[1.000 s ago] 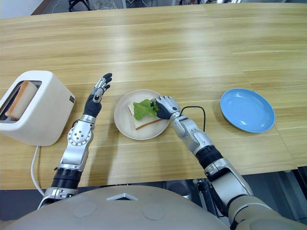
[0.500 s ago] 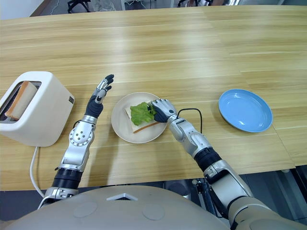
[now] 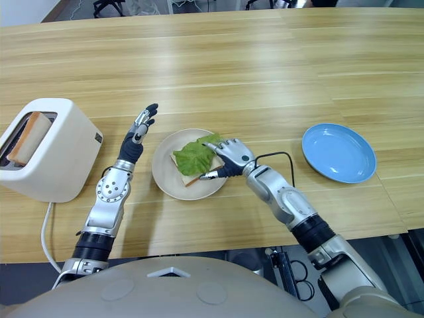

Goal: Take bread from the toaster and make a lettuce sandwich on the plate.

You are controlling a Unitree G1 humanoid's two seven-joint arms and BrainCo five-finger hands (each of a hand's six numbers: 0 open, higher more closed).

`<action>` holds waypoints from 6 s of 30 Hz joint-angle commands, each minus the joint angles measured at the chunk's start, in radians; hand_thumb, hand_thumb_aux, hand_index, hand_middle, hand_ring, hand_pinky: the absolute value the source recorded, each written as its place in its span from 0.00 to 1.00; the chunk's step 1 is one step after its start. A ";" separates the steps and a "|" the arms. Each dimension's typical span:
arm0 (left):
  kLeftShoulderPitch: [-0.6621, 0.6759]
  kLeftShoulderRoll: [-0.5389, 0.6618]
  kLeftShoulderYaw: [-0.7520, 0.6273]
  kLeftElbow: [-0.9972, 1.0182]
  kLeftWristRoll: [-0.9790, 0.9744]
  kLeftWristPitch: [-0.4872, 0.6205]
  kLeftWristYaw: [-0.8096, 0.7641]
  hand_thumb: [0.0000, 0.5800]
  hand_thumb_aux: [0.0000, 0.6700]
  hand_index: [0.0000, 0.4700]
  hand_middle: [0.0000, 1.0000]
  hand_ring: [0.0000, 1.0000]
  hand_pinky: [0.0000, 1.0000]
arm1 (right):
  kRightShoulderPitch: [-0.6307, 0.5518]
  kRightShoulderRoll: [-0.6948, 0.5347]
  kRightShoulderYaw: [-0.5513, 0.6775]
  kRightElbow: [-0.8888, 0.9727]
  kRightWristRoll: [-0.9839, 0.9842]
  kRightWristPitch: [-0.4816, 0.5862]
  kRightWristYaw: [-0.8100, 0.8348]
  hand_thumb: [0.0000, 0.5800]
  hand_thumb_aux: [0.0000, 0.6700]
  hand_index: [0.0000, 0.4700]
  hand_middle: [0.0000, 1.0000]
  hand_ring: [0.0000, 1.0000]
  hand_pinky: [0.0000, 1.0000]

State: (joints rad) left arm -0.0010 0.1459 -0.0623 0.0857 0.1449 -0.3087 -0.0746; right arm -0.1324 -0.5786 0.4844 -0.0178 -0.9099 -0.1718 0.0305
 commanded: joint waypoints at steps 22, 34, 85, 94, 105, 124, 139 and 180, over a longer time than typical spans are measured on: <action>-0.056 0.746 0.473 -0.474 0.168 0.247 -0.325 0.00 0.00 0.00 0.00 0.00 0.00 | 0.255 -0.043 -0.497 -0.182 0.258 0.042 0.072 0.00 0.00 0.00 0.00 0.00 0.00; 0.208 0.980 0.490 -0.200 0.471 0.300 -0.425 0.00 0.00 0.00 0.00 0.00 0.00 | 0.282 -0.031 -0.501 -0.138 0.254 0.033 0.030 0.00 0.00 0.00 0.00 0.00 0.00; -0.172 0.902 0.677 -0.229 0.329 0.158 -0.007 1.00 1.00 0.98 1.00 1.00 1.00 | 0.292 -0.010 -0.475 -0.099 0.254 0.047 0.021 0.00 0.00 0.00 0.00 0.00 0.00; -0.361 0.640 0.416 -0.312 0.025 0.205 -0.098 1.00 1.00 0.98 1.00 1.00 1.00 | 0.273 0.009 -0.461 -0.075 0.257 0.046 0.012 0.00 0.00 0.00 0.00 0.00 0.00; -0.265 0.238 0.071 -0.195 -0.065 0.312 -0.171 1.00 1.00 0.98 1.00 1.00 1.00 | 0.270 0.025 -0.489 -0.039 0.283 0.050 -0.037 0.00 0.00 0.00 0.00 0.00 0.00; -0.329 0.119 -0.134 0.345 -0.093 0.155 -0.440 1.00 1.00 0.98 1.00 1.00 1.00 | 0.272 0.035 -0.479 0.033 0.293 0.036 -0.089 0.00 0.00 0.00 0.00 0.00 0.00; -0.326 0.126 -0.131 0.455 -0.020 0.119 -0.346 1.00 1.00 0.98 1.00 1.00 1.00 | 0.263 0.045 -0.372 -0.030 0.255 -0.013 -0.039 0.00 0.00 0.00 0.00 0.00 0.00; -0.346 0.185 -0.294 0.613 0.273 0.046 -0.145 1.00 1.00 0.98 1.00 1.00 1.00 | 0.073 0.057 -0.018 -0.095 0.033 -0.131 0.182 0.00 0.00 0.00 0.00 0.00 0.00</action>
State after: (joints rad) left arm -0.3686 0.3048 -0.3433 0.6425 0.3881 -0.2971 -0.2092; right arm -0.0483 -0.5187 0.4671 -0.1464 -0.8682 -0.3004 0.2157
